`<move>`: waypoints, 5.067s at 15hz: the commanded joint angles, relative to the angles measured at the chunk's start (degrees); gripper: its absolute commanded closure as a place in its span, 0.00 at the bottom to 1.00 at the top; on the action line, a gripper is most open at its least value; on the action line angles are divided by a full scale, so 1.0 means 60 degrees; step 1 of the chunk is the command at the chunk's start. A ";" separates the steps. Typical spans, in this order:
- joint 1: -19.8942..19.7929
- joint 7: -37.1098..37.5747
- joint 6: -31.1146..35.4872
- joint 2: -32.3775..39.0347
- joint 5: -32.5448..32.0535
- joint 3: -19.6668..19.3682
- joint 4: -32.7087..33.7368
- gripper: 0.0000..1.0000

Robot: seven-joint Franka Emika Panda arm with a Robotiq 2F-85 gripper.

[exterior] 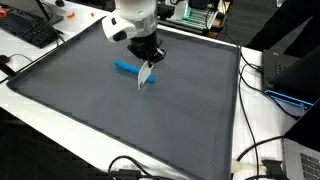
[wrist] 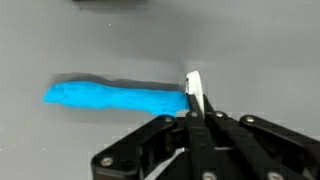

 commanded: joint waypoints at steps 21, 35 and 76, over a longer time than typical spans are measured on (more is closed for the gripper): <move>-0.0137 -0.0219 -0.1508 0.0385 0.0597 0.0190 0.0122 0.99; -0.0101 -0.0270 -0.1490 -0.0321 0.0432 0.0057 0.0131 0.99; -0.0378 -0.0801 -0.0686 0.0172 -0.0090 -0.0164 -0.0328 0.99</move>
